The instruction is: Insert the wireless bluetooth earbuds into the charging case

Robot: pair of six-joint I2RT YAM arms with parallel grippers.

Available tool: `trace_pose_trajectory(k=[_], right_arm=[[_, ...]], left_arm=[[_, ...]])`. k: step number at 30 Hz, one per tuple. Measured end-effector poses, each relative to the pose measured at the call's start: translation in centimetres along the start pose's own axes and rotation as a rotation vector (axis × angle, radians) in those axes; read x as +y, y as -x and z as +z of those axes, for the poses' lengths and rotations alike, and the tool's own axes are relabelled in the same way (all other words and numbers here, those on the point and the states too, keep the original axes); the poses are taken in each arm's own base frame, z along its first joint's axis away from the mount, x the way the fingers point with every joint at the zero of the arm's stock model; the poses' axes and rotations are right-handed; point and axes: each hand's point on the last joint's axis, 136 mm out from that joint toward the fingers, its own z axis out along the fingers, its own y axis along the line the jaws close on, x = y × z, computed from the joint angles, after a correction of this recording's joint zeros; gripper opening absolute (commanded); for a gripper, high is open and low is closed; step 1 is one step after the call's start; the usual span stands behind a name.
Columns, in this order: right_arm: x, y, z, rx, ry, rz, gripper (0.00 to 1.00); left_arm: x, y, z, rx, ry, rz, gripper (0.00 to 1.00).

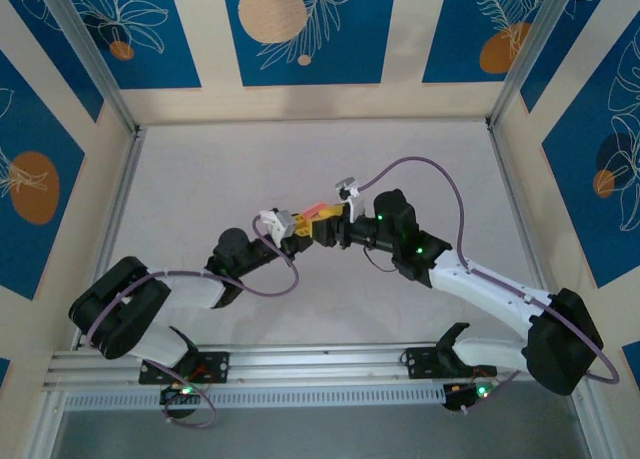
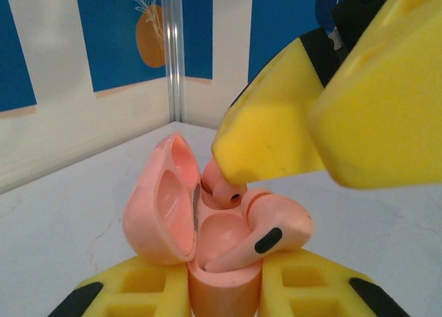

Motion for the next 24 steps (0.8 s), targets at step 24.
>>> trace_pose_trajectory(k=[24], right_arm=[[1.0, 0.0, -4.6, 0.082, 0.060, 0.243, 0.24]], left_arm=[[-0.8, 0.6, -0.2, -0.030, -0.037, 0.055, 0.22]])
